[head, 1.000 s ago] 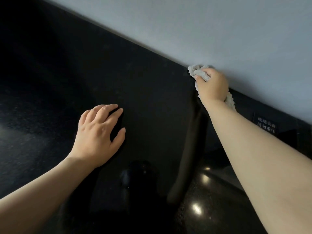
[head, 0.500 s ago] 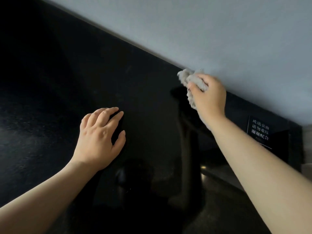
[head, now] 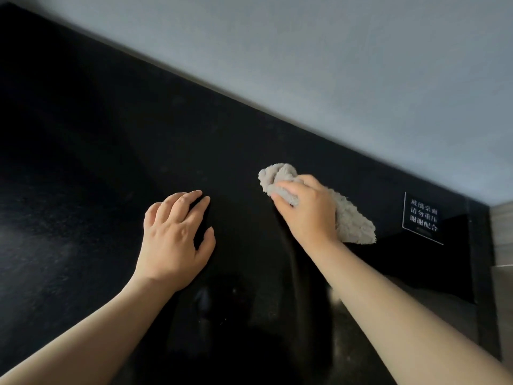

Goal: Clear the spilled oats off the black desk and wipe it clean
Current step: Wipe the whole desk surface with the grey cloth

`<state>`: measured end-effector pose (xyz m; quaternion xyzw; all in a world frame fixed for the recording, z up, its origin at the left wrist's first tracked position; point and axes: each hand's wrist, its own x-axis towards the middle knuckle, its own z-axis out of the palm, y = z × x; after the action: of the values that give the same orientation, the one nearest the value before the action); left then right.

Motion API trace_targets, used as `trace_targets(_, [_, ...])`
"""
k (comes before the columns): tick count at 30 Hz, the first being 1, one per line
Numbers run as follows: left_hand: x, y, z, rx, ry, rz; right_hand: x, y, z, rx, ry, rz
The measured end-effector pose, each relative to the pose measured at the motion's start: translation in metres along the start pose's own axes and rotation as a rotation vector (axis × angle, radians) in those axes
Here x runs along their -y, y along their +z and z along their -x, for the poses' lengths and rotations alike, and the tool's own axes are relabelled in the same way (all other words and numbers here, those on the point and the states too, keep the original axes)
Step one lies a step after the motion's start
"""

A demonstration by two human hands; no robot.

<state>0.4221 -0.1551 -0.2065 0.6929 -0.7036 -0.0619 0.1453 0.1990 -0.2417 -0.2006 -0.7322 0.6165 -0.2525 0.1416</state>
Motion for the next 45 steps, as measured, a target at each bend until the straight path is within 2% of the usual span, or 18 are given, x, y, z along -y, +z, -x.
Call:
trace_targets(2, [0.0, -0.002, -0.003, -0.006, -0.004, 0.002, 0.009, -0.008, 0.007, 0.101, 0.076, -0.139])
trace_targets(4, [0.001, -0.005, -0.006, -0.016, -0.002, -0.001, 0.013, -0.017, -0.001, 0.061, 0.151, -0.267])
trace_targets(6, [0.0, -0.007, -0.009, -0.025, 0.003, -0.001, 0.009, -0.021, -0.016, -0.097, 0.18, -0.231])
trace_targets(8, [-0.002, -0.006, -0.01, -0.03, 0.003, -0.001, 0.004, -0.017, -0.027, -0.148, 0.187, -0.064])
trace_targets(10, [-0.002, -0.004, -0.01, -0.034, -0.001, -0.006, 0.001, -0.005, -0.029, -0.152, 0.168, 0.095])
trace_targets(12, [-0.001, -0.002, -0.011, -0.035, 0.003, -0.006, 0.003, 0.004, -0.024, -0.151, 0.169, 0.138])
trace_targets(18, [0.001, 0.002, -0.01, -0.012, 0.018, 0.022, 0.017, 0.008, 0.041, -0.151, 0.037, 0.075])
trace_targets(23, [0.006, -0.027, -0.002, -0.083, 0.167, 0.087, 0.029, -0.014, 0.082, -0.059, -0.035, -0.064])
trace_targets(26, [0.02, -0.045, 0.026, -0.089, 0.131, 0.124, 0.03, -0.027, 0.055, -0.197, 0.126, -0.133])
trace_targets(28, [0.031, -0.047, 0.05, -0.069, 0.102, 0.122, 0.029, -0.024, 0.031, -0.251, 0.229, -0.091])
trace_targets(31, [0.045, -0.048, 0.074, -0.05, 0.068, 0.11, 0.035, -0.002, 0.026, -0.199, 0.242, 0.053])
trace_targets(33, [0.05, -0.048, 0.088, -0.048, 0.05, 0.112, 0.044, 0.009, 0.051, -0.155, 0.177, 0.075])
trace_targets(38, [0.054, -0.047, 0.12, -0.025, 0.048, 0.122, 0.08, 0.014, 0.149, -0.046, -0.012, -0.038])
trace_targets(42, [0.062, -0.046, 0.131, 0.015, 0.051, 0.091, 0.102, -0.002, 0.183, 0.102, -0.002, -0.21])
trace_targets(43, [0.064, -0.048, 0.132, 0.01, 0.059, 0.088, 0.102, -0.01, 0.177, 0.068, 0.036, -0.26])
trace_targets(45, [0.064, -0.051, 0.131, -0.012, 0.073, 0.095, 0.097, -0.025, 0.15, -0.115, 0.11, -0.283])
